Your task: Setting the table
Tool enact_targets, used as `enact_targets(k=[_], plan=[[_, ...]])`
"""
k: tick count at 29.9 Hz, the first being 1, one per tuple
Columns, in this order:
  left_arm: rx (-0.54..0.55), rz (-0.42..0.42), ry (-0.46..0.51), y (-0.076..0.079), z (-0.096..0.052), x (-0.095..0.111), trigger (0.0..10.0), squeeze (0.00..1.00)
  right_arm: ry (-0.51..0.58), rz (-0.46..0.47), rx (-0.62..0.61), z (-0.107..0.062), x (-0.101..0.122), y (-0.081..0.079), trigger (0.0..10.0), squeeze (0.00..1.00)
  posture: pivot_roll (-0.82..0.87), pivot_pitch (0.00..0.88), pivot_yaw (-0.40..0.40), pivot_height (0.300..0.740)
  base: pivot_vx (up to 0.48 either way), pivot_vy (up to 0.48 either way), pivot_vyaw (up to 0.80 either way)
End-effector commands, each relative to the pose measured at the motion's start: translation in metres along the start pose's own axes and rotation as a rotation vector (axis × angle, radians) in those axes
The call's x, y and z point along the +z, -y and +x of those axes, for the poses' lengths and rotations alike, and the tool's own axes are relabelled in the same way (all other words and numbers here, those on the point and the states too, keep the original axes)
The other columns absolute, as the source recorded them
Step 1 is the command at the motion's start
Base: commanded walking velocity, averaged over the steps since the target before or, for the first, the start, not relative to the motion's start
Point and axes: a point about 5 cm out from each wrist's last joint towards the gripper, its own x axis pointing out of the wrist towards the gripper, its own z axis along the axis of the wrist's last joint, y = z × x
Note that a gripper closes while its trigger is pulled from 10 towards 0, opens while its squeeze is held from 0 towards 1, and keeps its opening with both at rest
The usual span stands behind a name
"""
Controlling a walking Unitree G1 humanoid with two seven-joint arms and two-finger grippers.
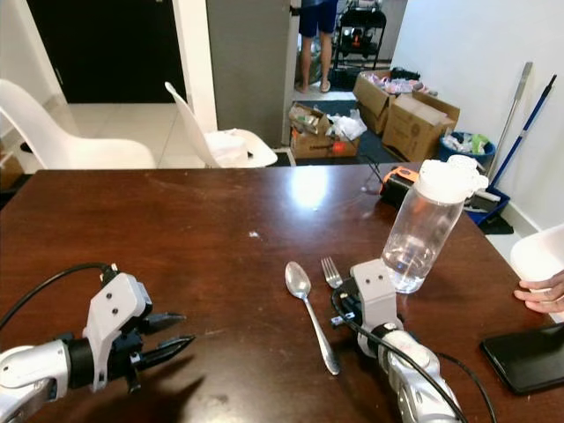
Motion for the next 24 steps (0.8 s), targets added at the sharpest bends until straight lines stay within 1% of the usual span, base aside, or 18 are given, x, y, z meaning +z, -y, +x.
enact_targets(k=[1, 2, 3, 8, 9, 10, 11, 13, 14, 15, 16, 18, 19, 20, 21, 22, 23, 24], plan=[[-0.012, -0.011, -0.016, 0.004, -0.001, -0.004, 10.0, 0.0, -0.003, 0.025, 0.009, 0.001, -0.004, -0.003, 10.0, 0.0, 0.04, 0.167, 0.126, 0.74, 0.0, 0.0, 0.0], [-0.011, -0.012, -0.015, 0.004, -0.001, -0.004, 10.0, 0.0, -0.002, 0.031, 0.011, 0.001, -0.004, -0.004, 10.0, 0.0, 0.04, 0.167, 0.126, 0.74, 0.0, 0.0, 0.0], [-0.01, -0.013, -0.015, 0.004, -0.001, -0.004, 10.0, 0.0, 0.001, 0.033, 0.012, 0.001, -0.004, -0.004, 10.0, 1.0, 0.04, 0.168, 0.126, 0.74, 0.0, 0.0, 0.0], [-0.013, -0.021, -0.012, 0.006, 0.0, -0.004, 10.0, 0.0, 0.034, 0.044, 0.003, 0.0, 0.002, -0.003, 10.0, 1.0, 0.04, 0.172, 0.122, 0.74, 0.0, 0.0, 0.0], [-0.014, -0.023, -0.01, 0.007, 0.0, -0.004, 10.0, 0.0, 0.056, 0.051, -0.002, -0.001, 0.006, -0.003, 10.0, 0.72, 0.04, 0.173, 0.121, 0.74, 0.0, 0.0, 0.0], [-0.015, -0.025, -0.009, 0.008, 0.0, -0.004, 10.0, 0.0, 0.073, 0.055, -0.013, -0.003, 0.01, -0.003, 10.0, 0.0, 0.04, 0.174, 0.119, 0.74, 0.0, 0.0, 0.0], [-0.015, -0.025, -0.009, 0.008, 0.0, -0.004, 10.0, 0.0, 0.073, 0.055, -0.013, -0.003, 0.01, -0.003, 10.0, 0.0, 0.04, 0.174, 0.119, 0.74, 0.0, 0.0, 0.0], [-0.013, -0.03, -0.008, 0.009, 0.001, -0.004, 10.0, 0.0, 0.137, 0.031, -0.052, -0.009, 0.027, -0.001, 10.0, 0.0, 0.04, 0.176, 0.117, 0.74, 0.0, 0.0, 0.0], [-0.013, -0.03, -0.008, 0.009, 0.001, -0.004, 10.0, 0.0, 0.137, 0.031, -0.052, -0.009, 0.027, -0.001, 10.0, 0.0, 0.04, 0.176, 0.117, 0.74, 0.0, 0.0, 0.0], [-0.008, -0.037, -0.005, 0.009, 0.001, -0.005, 10.0, 0.0, 0.305, -0.035, -0.135, -0.019, 0.061, -0.003, 10.0, 0.0, 0.03, 0.178, 0.114, 0.74, 0.0, 0.0, 0.0], [-0.006, -0.04, -0.004, 0.009, 0.001, -0.005, 10.0, 0.0, 0.365, -0.05, -0.161, -0.022, 0.072, -0.005, 10.0, 0.0, 0.03, 0.178, 0.114, 0.74, 0.0, 0.0, 0.0], [0.013, -0.056, 0.005, 0.01, 0.003, -0.006, 10.0, 0.0, 0.482, -0.031, -0.122, -0.029, 0.091, -0.027, 10.0, 0.0, 0.02, 0.177, 0.115, 0.74, 0.0, 0.0, 0.0], [0.013, -0.056, 0.005, 0.01, 0.003, -0.006, 10.0, 0.0, 0.482, -0.031, -0.122, -0.029, 0.091, -0.027, 10.0, 0.0, 0.02, 0.177, 0.115, 0.74, 0.0, 0.0, 0.0], [0.056, -0.068, 0.018, 0.008, 0.006, -0.006, 10.0, 0.0, 0.507, -0.029, -0.059, -0.032, 0.093, -0.047, 10.0, 0.0, 0.01, 0.176, 0.115, 0.74, 0.0, 0.0, 0.0], [0.144, -0.092, 0.034, 0.002, 0.009, -0.008, 10.0, 0.0, 0.526, 0.015, -0.001, -0.036, 0.089, -0.069, 10.0, 0.0, 0.01, 0.175, 0.115, 0.74, 0.0, 0.0, 0.0], [0.206, -0.11, 0.043, -0.001, 0.011, -0.009, 10.0, 0.0, 0.533, 0.047, 0.032, -0.038, 0.086, -0.083, 10.0, 0.0, 0.01, 0.174, 0.114, 0.74, 0.0, 0.0, 0.0], [0.206, -0.11, 0.043, -0.001, 0.011, -0.009, 10.0, 0.0, 0.533, 0.047, 0.032, -0.038, 0.086, -0.083, 10.0, 0.0, 0.01, 0.174, 0.114, 0.74, 0.0, 0.0, 0.0], [0.273, -0.135, 0.052, -0.005, 0.012, -0.01, 10.0, 0.0, 0.519, 0.1, 0.035, -0.04, 0.078, -0.093, 10.0, 0.0, 0.01, 0.172, 0.11, 0.74, 0.0, 0.0, 0.0]])
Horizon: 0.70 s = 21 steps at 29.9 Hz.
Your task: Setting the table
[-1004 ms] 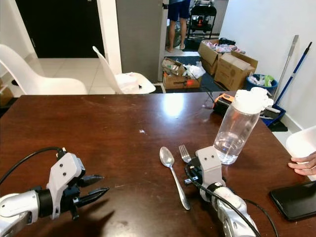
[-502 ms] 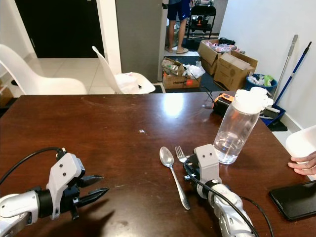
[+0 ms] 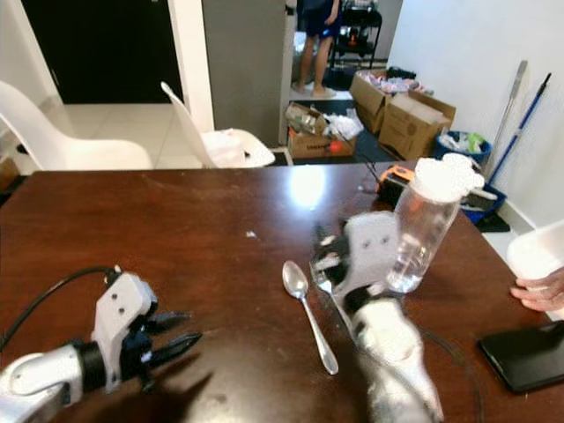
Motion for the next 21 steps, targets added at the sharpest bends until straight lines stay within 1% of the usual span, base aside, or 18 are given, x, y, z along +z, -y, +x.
enact_targets(k=[1, 2, 3, 4, 5, 6, 7, 8, 10, 12, 13, 14, 17, 18, 20, 21], plan=[[0.08, -0.01, -0.022, -0.007, -0.003, -0.007, 10.0, 0.0, 0.007, 0.022, -0.023, -0.005, -0.001, -0.002, 10.0, 0.0, 0.01, 0.172, 0.11, 0.74, 0.0, 0.0, 0.0], [0.207, -0.077, 0.0, -0.011, -0.004, -0.01, 10.0, 0.0, -0.056, 0.114, -0.106, -0.019, -0.022, -0.006, 10.0, 0.0, 0.01, 0.169, 0.101, 0.74, 0.0, 0.0, 0.0], [0.207, -0.077, 0.0, -0.011, -0.004, -0.01, 10.0, 0.0, -0.056, 0.114, -0.106, -0.019, -0.022, -0.006, 10.0, 0.0, 0.01, 0.169, 0.101, 0.74, 0.0, 0.0, 0.0], [0.337, -0.164, 0.016, -0.014, -0.009, -0.015, 10.0, 0.0, -0.118, 0.17, -0.208, -0.034, -0.04, -0.005, 10.0, 0.0, 0.02, 0.164, 0.095, 0.74, 0.0, 0.0, 0.0], [0.337, -0.164, 0.016, -0.014, -0.009, -0.015, 10.0, 0.0, -0.118, 0.17, -0.208, -0.034, -0.04, -0.005, 10.0, 0.0, 0.02, 0.164, 0.095, 0.74, 0.0, 0.0, 0.0], [0.425, -0.226, 0.02, -0.016, -0.013, -0.019, 10.0, 0.0, -0.16, 0.202, -0.28, -0.045, -0.051, -0.004, 10.0, 0.0, 0.02, 0.165, 0.094, 0.74, 0.0, 0.0, 0.0], [0.489, -0.26, 0.017, -0.016, -0.019, -0.023, 10.0, 0.0, -0.169, 0.185, -0.32, -0.052, -0.054, -0.001, 10.0, 0.0, 0.02, 0.161, 0.092, 0.74, 0.0, 0.0, 0.0], [0.523, -0.275, 0.011, -0.016, -0.024, -0.027, 10.0, 0.0, -0.159, 0.14, -0.329, -0.054, -0.052, 0.002, 10.0, 0.0, 0.01, 0.159, 0.092, 0.74, 0.0, 0.0, 0.0], [0.563, -0.276, -0.01, -0.015, -0.034, -0.033, 10.0, 0.0, -0.142, 0.068, -0.332, -0.055, -0.046, 0.008, 10.0, 0.0, 0.01, 0.157, 0.09, 0.74, 0.0, 0.0, 0.0], [0.589, -0.265, -0.034, -0.015, -0.04, -0.038, 10.0, 0.0, -0.136, 0.041, -0.334, -0.054, -0.044, 0.013, 10.0, 0.0, 0.01, 0.15, 0.088, 0.74, 0.0, 0.0, 0.0], [0.589, -0.265, -0.034, -0.015, -0.04, -0.038, 10.0, 0.0, -0.136, 0.041, -0.334, -0.054, -0.044, 0.013, 10.0, 0.0, 0.01, 0.15, 0.088, 0.74, 0.0, 0.0, 0.0], [0.604, -0.244, -0.052, -0.015, -0.044, -0.041, 10.0, 0.0, -0.131, 0.03, -0.331, -0.052, -0.043, 0.018, 10.0, 0.0, 0.01, 0.145, 0.084, 0.74, 0.0, 0.0, 0.0], [0.61, -0.233, -0.058, -0.015, -0.044, -0.042, 10.0, 0.0, -0.129, 0.028, -0.33, -0.051, -0.042, 0.019, 10.0, 0.0, 0.01, 0.145, 0.084, 0.74, 0.0, 0.0, 0.0], [0.618, -0.218, -0.056, -0.016, -0.044, -0.043, 10.0, 0.0, -0.118, 0.018, -0.306, -0.048, -0.041, 0.02, 10.0, 0.0, 0.01, 0.14, 0.077, 0.74, 0.0, 0.0, 0.0], [0.663, -0.218, -0.051, -0.016, -0.042, -0.044, 10.0, 0.0, -0.089, -0.015, -0.237, -0.04, -0.037, 0.018, 10.0, 0.0, 0.0, 0.134, 0.066, 0.74, 0.0, 0.0, 0.0], [0.663, -0.218, -0.051, -0.016, -0.042, -0.044, 10.0, 0.0, -0.089, -0.015, -0.237, -0.04, -0.037, 0.018, 10.0, 0.0, 0.0, 0.134, 0.066, 0.74, 0.0, 0.0, 0.0]])
